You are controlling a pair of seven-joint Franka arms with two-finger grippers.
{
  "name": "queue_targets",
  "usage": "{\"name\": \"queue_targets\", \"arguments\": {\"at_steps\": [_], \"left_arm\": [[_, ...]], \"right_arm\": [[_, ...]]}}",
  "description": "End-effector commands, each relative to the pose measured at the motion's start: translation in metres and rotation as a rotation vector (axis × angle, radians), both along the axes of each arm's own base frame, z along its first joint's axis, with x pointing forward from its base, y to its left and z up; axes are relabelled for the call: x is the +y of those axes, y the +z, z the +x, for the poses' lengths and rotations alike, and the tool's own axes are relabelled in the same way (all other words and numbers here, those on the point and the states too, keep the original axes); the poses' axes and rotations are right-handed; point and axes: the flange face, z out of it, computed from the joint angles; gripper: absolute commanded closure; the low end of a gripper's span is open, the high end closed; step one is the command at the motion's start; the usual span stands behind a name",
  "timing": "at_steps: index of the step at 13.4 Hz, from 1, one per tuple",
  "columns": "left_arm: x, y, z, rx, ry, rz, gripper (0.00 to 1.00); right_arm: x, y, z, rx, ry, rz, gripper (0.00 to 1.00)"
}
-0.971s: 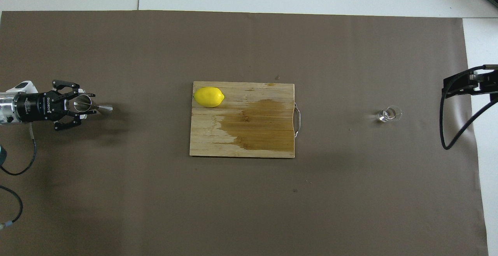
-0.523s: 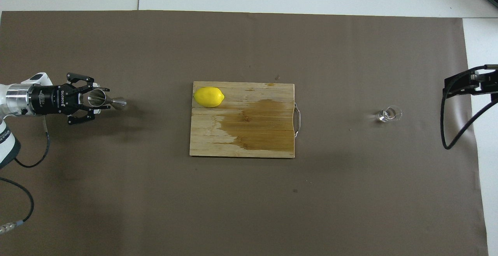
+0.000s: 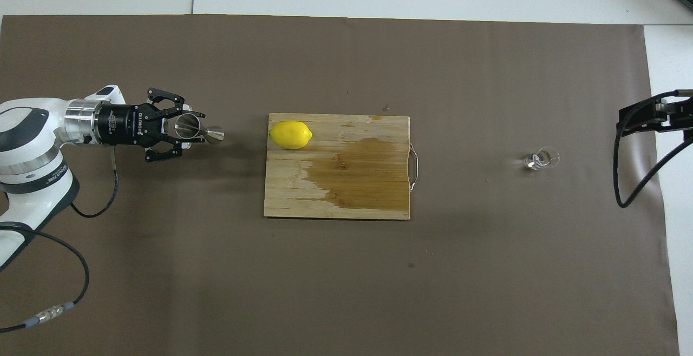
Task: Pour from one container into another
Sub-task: 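Lift the metal cup with the left gripper and carry it over the board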
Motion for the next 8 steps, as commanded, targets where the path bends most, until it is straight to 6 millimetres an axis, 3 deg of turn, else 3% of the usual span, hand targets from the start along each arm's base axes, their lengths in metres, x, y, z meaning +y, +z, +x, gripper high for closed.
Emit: {"name": "queue_targets", "arguments": {"at_steps": [1, 6, 8], "left_arm": [[-0.021, 0.003, -0.008, 0.017, 0.001, 0.005, 0.76], [-0.056, 0.009, -0.024, 0.021, -0.024, 0.023, 0.76], [-0.06, 0.015, -0.03, 0.02, -0.029, 0.028, 0.76]], "right_arm": [[-0.008, -0.001, -0.001, 0.011, 0.024, -0.014, 0.0], [-0.008, -0.001, -0.001, 0.013, 0.024, -0.013, 0.0], [-0.012, -0.001, -0.002, 0.015, 0.041, -0.012, 0.0]]}}
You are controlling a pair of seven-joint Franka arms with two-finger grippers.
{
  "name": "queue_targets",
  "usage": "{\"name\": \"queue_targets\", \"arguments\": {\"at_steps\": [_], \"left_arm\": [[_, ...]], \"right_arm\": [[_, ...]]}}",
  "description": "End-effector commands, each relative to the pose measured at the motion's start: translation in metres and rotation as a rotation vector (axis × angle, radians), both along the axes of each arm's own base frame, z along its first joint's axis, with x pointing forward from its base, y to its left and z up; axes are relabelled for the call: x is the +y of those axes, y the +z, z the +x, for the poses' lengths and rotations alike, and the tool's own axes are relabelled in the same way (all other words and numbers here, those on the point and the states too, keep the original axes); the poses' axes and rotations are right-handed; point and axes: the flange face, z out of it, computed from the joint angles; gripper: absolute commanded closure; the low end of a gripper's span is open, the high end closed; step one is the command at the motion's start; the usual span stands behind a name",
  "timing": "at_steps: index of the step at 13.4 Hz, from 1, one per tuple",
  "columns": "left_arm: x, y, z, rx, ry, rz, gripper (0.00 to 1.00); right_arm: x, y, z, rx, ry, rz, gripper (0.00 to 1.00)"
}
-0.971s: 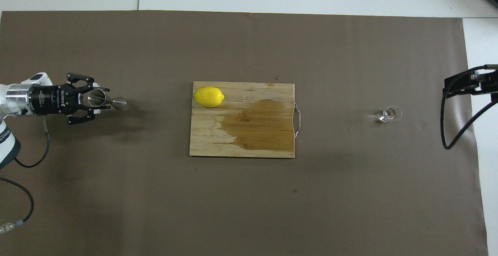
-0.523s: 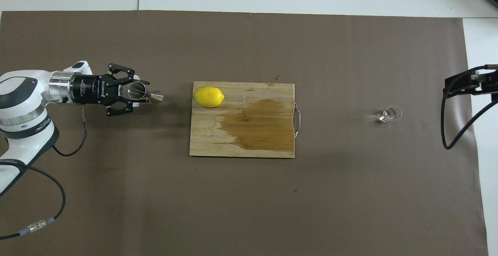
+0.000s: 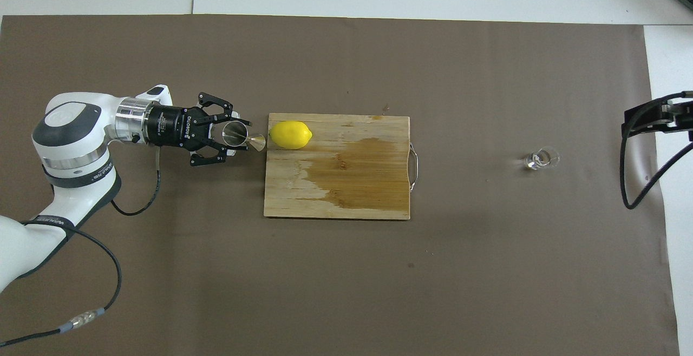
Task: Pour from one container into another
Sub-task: 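Lift the metal cup with the left gripper and carry it over the board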
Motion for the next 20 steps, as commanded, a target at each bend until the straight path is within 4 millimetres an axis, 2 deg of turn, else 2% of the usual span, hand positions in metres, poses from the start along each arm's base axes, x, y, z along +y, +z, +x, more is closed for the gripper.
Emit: {"name": "queue_targets", "arguments": {"at_steps": [1, 5, 8, 14, 20], "left_arm": [[-0.004, 0.014, -0.019, 0.013, 0.025, 0.022, 0.76], [-0.026, 0.023, -0.036, 0.039, 0.021, 0.012, 0.76], [-0.053, 0.029, -0.043, 0.045, 0.03, 0.012, 0.77], [-0.116, 0.026, -0.052, 0.076, 0.064, 0.028, 0.78], [-0.155, 0.016, -0.057, 0.094, 0.125, 0.069, 0.79]], "right_arm": [[-0.013, -0.001, -0.002, 0.014, 0.028, -0.012, 0.0], [-0.015, -0.002, -0.002, 0.018, 0.033, -0.012, 0.0], [-0.016, -0.002, -0.002, 0.018, 0.032, -0.012, 0.0], [-0.026, -0.004, -0.002, 0.022, 0.017, -0.012, 0.0], [-0.027, -0.006, -0.001, 0.025, 0.017, -0.013, 0.0]]}}
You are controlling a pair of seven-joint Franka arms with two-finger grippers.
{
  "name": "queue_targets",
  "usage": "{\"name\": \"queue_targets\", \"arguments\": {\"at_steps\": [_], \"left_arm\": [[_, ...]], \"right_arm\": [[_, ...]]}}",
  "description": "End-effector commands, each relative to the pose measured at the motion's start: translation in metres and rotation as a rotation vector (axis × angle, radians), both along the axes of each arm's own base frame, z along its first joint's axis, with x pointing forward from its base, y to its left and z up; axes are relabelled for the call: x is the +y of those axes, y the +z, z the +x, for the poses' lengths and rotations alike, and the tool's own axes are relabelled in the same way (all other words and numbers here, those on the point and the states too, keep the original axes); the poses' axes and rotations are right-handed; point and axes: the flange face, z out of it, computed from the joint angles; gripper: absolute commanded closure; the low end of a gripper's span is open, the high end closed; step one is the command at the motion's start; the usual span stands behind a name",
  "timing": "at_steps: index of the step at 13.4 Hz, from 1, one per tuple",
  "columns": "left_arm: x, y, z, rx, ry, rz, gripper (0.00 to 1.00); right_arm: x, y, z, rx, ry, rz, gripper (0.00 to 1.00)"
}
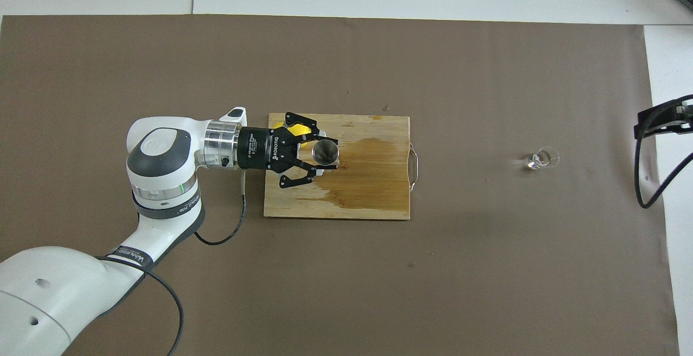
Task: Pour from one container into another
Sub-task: 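Lower the metal cup onto the wooden board with the left gripper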
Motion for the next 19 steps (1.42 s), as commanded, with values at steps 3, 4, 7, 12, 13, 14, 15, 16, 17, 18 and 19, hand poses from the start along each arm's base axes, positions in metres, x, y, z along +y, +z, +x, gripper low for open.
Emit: {"name": "queue_targets", "arguments": {"at_steps": [3, 4, 7, 12, 13, 14, 15, 16, 17, 18, 19], "left_arm": [[-0.01, -0.01, -0.009, 0.043, 0.052, 0.011, 0.79], [-0.011, -0.017, -0.009, 0.048, 0.05, 0.01, 0.79], [-0.011, -0.032, -0.01, 0.046, 0.05, 0.004, 0.79], [-0.022, -0.044, -0.014, 0.024, 0.07, -0.026, 0.8], [-0.021, -0.047, -0.012, 0.02, 0.076, -0.027, 0.8], [-0.024, -0.052, -0.013, 0.018, 0.073, -0.028, 0.8], [-0.021, -0.054, -0.011, 0.017, 0.078, -0.024, 0.8], [-0.017, -0.055, -0.01, 0.016, 0.084, -0.02, 0.8], [-0.018, -0.056, -0.01, 0.017, 0.083, -0.017, 0.8], [-0.015, -0.058, -0.009, 0.016, 0.088, -0.013, 0.8], [-0.014, -0.063, -0.008, 0.015, 0.089, -0.011, 0.8]], "right_arm": [[-0.005, -0.001, -0.002, 0.014, 0.021, -0.013, 0.0], [-0.005, -0.001, -0.002, 0.015, 0.021, -0.016, 0.0], [-0.007, -0.003, -0.002, 0.024, 0.019, -0.033, 0.0], [-0.011, -0.005, -0.002, 0.029, 0.014, -0.037, 0.0], [-0.011, -0.005, -0.002, 0.029, 0.014, -0.037, 0.0], [-0.011, -0.005, -0.002, 0.028, 0.014, -0.04, 0.0], [-0.012, -0.006, -0.001, 0.031, 0.014, -0.042, 0.0], [-0.012, -0.006, -0.002, 0.032, 0.014, -0.046, 0.0], [-0.012, -0.006, -0.002, 0.035, 0.013, -0.046, 0.0], [-0.012, -0.006, -0.002, 0.035, 0.013, -0.046, 0.0], [-0.012, -0.006, -0.002, 0.035, 0.013, -0.046, 0.0]]}}
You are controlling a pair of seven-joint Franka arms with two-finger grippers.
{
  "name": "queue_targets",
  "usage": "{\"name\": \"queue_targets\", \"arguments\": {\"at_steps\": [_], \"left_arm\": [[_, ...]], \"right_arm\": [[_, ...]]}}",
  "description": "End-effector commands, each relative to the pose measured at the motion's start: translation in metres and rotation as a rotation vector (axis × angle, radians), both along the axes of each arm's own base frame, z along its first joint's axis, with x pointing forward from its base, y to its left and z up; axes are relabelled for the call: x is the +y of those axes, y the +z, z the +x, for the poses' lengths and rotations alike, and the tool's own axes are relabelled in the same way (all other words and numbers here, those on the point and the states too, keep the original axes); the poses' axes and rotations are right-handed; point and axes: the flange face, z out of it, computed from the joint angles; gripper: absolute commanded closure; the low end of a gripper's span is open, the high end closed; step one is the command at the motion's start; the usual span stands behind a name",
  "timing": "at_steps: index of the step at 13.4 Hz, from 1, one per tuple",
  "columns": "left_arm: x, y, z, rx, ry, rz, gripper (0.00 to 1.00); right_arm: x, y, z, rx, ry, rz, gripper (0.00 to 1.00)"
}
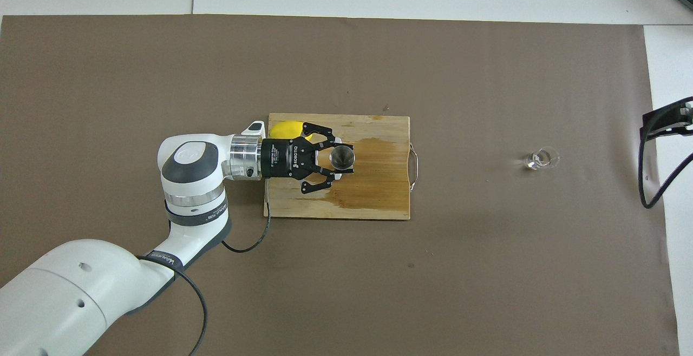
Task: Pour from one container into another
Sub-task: 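Lower the metal cup onto the wooden board with the left gripper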
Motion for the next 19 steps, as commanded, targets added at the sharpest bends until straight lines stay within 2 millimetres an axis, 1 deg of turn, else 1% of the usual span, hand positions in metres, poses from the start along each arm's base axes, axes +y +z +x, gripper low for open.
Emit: {"name": "queue_targets", "arguments": {"at_steps": [1, 3, 7, 9, 13, 14, 15, 16, 19], "left_arm": [[-0.001, -0.009, 0.001, -0.014, 0.019, 0.003, 0.8], [-0.001, -0.016, 0.0, -0.029, 0.018, 0.007, 0.8], [-0.004, -0.017, 0.001, -0.029, 0.016, 0.004, 0.81], [-0.008, -0.021, -0.001, -0.025, 0.012, 0.003, 0.81], [-0.009, -0.021, 0.0, -0.027, 0.012, 0.003, 0.8], [-0.008, -0.021, 0.001, -0.028, 0.013, 0.003, 0.8], [-0.009, -0.021, 0.001, -0.03, 0.013, 0.003, 0.76], [-0.009, -0.021, 0.001, -0.03, 0.013, 0.003, 0.7], [-0.009, -0.021, 0.001, -0.03, 0.013, 0.003, 0.66]], "right_arm": [[-0.005, -0.001, -0.001, 0.017, 0.021, -0.013, 0.0], [-0.005, -0.002, -0.001, 0.018, 0.021, -0.012, 0.0], [-0.005, -0.001, -0.001, 0.017, 0.021, -0.013, 0.0], [-0.005, -0.001, -0.001, 0.017, 0.021, -0.013, 0.0], [-0.005, -0.001, -0.001, 0.017, 0.021, -0.013, 0.0], [-0.005, -0.001, -0.001, 0.017, 0.021, -0.014, 0.0], [-0.005, -0.001, -0.001, 0.017, 0.021, -0.014, 0.0], [-0.005, -0.001, -0.001, 0.017, 0.021, -0.013, 0.0], [-0.005, -0.001, -0.001, 0.017, 0.021, -0.014, 0.0]]}}
